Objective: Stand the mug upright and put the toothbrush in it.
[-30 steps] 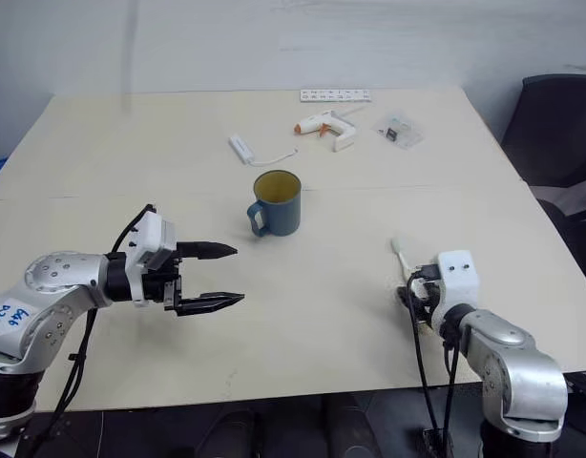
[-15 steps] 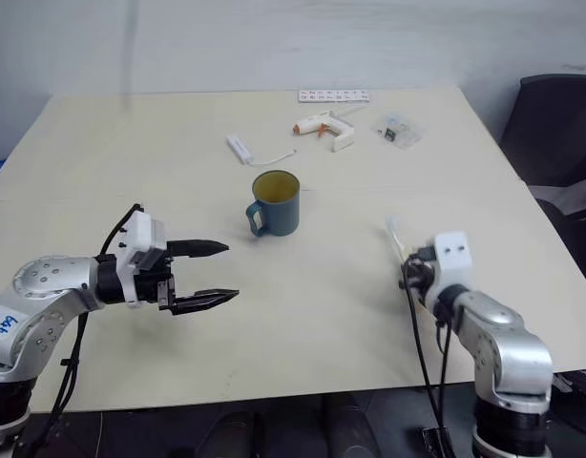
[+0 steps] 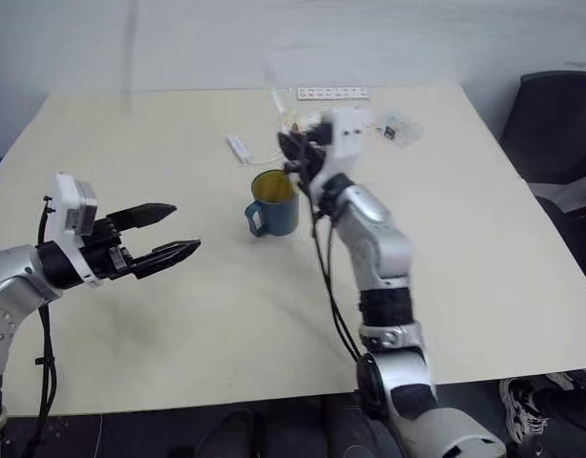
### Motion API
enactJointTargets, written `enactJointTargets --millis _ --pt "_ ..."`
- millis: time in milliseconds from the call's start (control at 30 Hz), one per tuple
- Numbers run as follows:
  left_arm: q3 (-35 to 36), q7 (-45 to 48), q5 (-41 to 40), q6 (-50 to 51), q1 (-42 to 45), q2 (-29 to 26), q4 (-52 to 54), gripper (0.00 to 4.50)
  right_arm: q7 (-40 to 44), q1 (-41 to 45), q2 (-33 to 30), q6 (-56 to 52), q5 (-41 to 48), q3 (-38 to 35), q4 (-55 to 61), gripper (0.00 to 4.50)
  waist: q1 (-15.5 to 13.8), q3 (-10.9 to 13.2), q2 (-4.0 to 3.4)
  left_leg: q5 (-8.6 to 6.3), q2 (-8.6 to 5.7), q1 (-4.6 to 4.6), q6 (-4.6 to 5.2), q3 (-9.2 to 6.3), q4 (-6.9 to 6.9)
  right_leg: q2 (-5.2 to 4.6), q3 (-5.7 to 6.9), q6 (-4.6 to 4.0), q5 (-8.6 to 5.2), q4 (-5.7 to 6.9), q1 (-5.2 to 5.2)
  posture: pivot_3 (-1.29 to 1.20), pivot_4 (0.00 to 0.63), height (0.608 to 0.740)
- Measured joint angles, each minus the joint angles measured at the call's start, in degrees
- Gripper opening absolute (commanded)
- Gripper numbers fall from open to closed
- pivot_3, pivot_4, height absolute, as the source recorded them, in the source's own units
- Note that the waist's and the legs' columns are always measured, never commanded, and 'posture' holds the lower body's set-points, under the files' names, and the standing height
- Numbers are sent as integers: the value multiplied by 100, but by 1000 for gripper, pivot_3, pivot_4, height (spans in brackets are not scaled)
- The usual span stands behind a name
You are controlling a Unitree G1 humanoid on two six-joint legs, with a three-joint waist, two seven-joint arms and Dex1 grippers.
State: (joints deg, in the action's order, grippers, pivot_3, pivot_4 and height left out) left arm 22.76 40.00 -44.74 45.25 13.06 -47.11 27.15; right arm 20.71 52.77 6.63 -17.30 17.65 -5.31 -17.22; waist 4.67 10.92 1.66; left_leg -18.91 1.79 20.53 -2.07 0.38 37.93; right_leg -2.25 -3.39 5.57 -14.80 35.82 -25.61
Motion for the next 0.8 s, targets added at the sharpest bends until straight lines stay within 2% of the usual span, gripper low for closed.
enactJointTargets --millis 167,300,367,600,733,800 --pt "189 -111 -114 117 -94 -101 168 4500 26 244 150 1153 -141 24 -1238 205 17 0 0 -1 -1 8 0 -15 0 -20 5 4 2 -10 0 0 150 740" --pt "213 -138 -163 164 -104 -156 171 4500 61 249 183 1750 -310 52 -1804 205 28 1 -2 -1 -2 8 0 -16 0 -19 6 4 2 -11 0 0 150 740" --pt "213 -154 -210 173 -101 -208 171 4500 60 250 183 1994 -323 35 -1995 949 28 1 -2 -1 -1 8 -2 -20 0 -19 9 3 2 -10 0 0 150 740" --pt "187 -164 -220 165 -3 -251 146 4500 88 208 126 2247 -316 9 -2051 3010 39 3 -5 -1 0 4 -4 -21 -1 -17 9 1 1 -5 -1 0 150 740" --pt "120 -139 -201 123 41 -251 99 4500 120 -263 -79 2032 -304 71 -1151 4292 16 3 -5 -2 0 8 -5 -23 -2 -24 10 1 1 -9 -1 0 150 740" --pt "99 -112 -185 69 39 -251 28 4500 146 -620 -436 1658 -254 64 -356 4447 -25 4 -6 -1 0 18 -4 -37 -2 -27 19 3 1 -17 -1 0 150 740"
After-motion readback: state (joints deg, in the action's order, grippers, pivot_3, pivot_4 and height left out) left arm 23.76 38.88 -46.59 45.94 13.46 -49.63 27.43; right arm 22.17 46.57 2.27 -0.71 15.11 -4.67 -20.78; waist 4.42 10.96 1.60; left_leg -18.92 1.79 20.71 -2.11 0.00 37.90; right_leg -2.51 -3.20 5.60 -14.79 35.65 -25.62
